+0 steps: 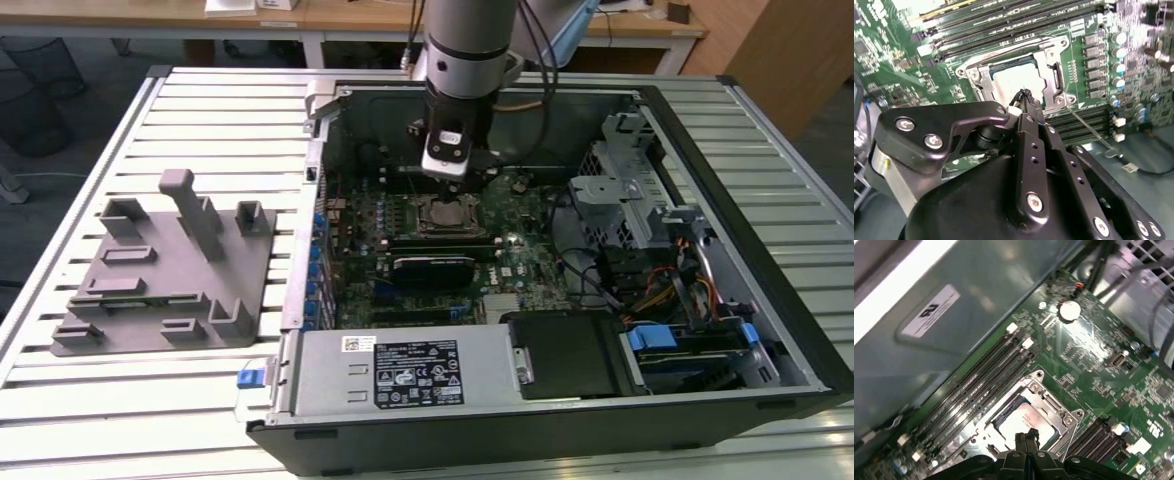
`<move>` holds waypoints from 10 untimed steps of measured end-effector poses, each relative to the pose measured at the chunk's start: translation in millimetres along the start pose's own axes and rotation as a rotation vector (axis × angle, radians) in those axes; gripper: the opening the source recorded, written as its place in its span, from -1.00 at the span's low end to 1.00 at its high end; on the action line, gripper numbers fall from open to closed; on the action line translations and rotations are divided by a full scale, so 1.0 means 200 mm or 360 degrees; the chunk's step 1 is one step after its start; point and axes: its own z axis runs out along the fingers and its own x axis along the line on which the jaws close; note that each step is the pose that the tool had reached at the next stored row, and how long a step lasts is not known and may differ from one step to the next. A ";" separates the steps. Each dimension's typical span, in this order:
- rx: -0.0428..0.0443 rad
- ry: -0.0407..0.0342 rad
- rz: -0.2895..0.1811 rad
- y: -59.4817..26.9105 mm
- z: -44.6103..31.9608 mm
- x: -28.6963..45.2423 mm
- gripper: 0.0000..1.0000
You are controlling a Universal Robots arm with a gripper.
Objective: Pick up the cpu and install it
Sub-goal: 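Install the first cpu locking lever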
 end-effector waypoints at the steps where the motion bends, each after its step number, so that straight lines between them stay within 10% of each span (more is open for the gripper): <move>1: 0.0001 0.0001 -0.0029 0.000 0.000 0.000 -0.79; 10: 0.0010 0.0010 -0.0289 0.000 0.008 0.000 -0.79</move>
